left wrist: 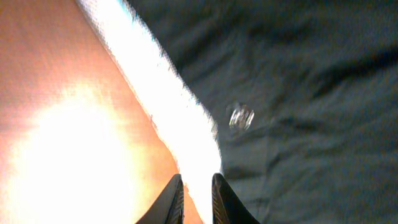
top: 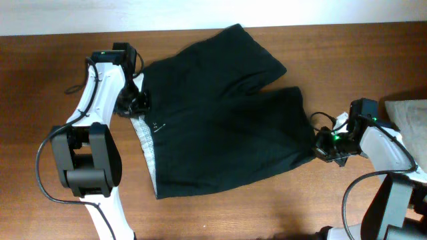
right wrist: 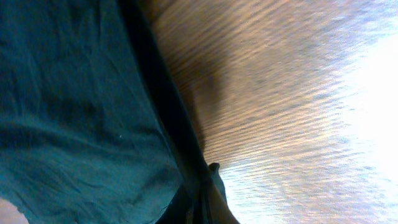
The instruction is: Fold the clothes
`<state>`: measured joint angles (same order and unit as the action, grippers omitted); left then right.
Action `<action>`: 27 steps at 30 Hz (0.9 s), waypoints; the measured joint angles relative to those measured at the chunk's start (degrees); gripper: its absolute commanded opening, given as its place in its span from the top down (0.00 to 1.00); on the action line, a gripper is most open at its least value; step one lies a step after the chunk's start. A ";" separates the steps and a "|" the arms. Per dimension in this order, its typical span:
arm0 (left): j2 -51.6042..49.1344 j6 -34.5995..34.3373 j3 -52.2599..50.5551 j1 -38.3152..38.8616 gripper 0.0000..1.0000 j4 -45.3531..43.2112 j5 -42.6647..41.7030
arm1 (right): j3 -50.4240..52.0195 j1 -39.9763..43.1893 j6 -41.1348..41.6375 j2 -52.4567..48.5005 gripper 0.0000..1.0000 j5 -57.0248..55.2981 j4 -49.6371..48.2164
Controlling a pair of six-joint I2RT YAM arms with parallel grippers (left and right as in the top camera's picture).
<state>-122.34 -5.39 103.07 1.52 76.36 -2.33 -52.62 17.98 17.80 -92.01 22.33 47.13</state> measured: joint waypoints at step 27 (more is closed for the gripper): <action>44.87 -16.63 -49.96 -4.76 0.99 -6.03 -18.40 | -8.13 -0.02 -0.28 8.46 0.96 -1.86 17.64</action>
<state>-77.47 -22.02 53.10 -3.25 70.32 -20.73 -60.75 17.96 17.52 -83.55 20.47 64.77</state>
